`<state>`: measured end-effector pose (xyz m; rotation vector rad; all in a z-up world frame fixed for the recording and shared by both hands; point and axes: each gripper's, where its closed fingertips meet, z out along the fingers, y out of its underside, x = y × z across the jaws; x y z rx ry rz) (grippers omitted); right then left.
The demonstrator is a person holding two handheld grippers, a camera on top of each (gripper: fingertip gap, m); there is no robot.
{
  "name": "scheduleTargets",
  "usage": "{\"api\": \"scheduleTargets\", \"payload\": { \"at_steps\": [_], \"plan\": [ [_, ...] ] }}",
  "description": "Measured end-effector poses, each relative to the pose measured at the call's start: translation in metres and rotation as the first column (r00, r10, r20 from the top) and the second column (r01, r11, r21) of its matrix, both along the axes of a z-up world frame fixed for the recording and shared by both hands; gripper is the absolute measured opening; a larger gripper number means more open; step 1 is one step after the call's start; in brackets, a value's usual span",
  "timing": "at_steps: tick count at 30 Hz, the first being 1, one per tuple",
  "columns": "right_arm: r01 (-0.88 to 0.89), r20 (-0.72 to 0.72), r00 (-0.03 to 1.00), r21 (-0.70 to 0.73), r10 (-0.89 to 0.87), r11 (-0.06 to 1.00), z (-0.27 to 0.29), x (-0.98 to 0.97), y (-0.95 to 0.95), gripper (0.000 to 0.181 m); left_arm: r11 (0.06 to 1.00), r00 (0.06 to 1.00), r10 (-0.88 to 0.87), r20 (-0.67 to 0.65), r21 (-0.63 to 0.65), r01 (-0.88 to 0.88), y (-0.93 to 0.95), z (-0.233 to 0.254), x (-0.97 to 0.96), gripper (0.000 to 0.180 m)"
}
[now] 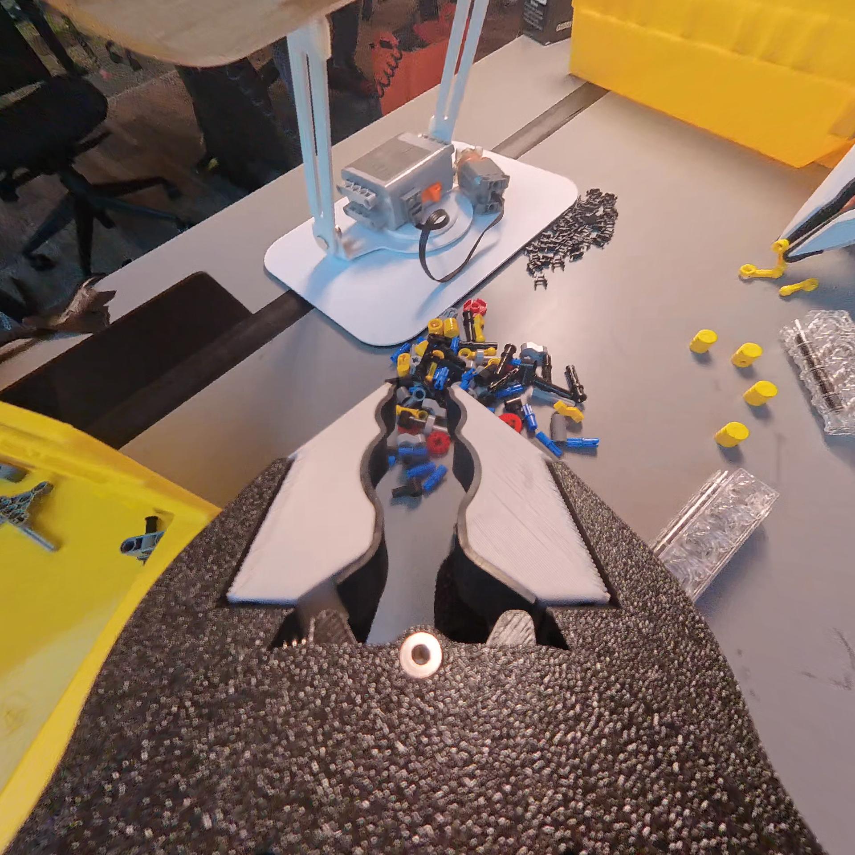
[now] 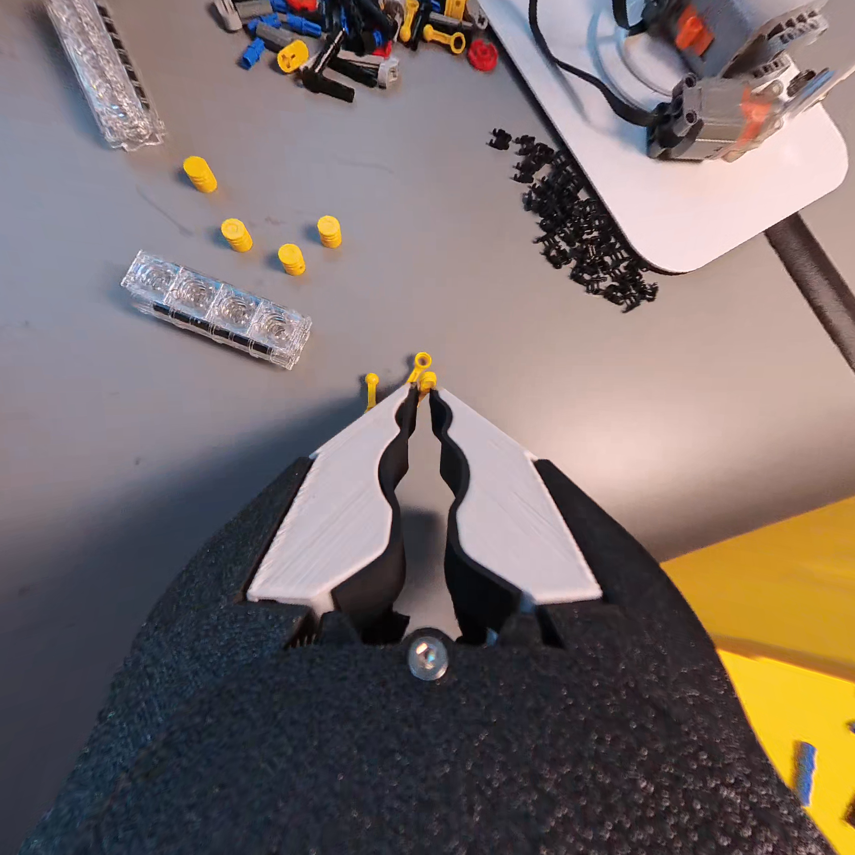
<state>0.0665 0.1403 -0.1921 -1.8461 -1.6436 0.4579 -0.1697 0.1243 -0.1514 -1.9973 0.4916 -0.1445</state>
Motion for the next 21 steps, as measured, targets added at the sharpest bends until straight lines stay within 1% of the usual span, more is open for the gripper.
{"api": "scheduleTargets", "payload": {
  "at_steps": [3,6,8,11,14,17,21],
  "plan": [
    [-0.005,0.002,1.0,-0.005,0.005,1.0,-0.001,-0.001,-0.001,0.006,0.999,1.0,0.001,-0.015,-0.046,-0.002,0.0,-0.011,-0.004,0.019],
    [0.0,-0.006,1.0,0.001,0.0,1.0,-0.002,-0.002,0.0,0.013,0.996,0.999,-0.017,-0.038,-0.085,0.013,0.0,-0.023,-0.001,0.019],
    [0.007,-0.044,0.999,-0.004,-0.007,1.0,0.005,-0.004,0.001,0.015,0.995,0.998,-0.02,-0.063,-0.101,0.014,0.001,-0.028,-0.001,0.019],
    [0.012,-0.12,0.993,-0.015,-0.014,1.0,0.018,-0.009,0.002,0.015,0.991,1.0,-0.008,-0.03,-0.131,0.003,0.006,-0.032,0.0,0.019],
    [0.011,-0.165,0.986,-0.018,-0.014,1.0,0.024,-0.014,0.001,0.015,0.988,0.999,0.022,-0.039,-0.152,-0.028,0.017,-0.036,-0.006,0.019],
    [-0.005,-0.154,0.988,-0.003,0.005,1.0,0.021,-0.017,-0.002,0.015,0.982,0.999,0.042,-0.016,-0.185,-0.045,0.022,-0.04,-0.007,0.016],
    [-0.023,-0.14,0.99,-0.003,0.022,1.0,0.016,-0.018,-0.005,0.015,0.975,0.998,0.026,-0.059,-0.218,-0.039,0.016,-0.047,-0.01,0.007]
  ]
}}
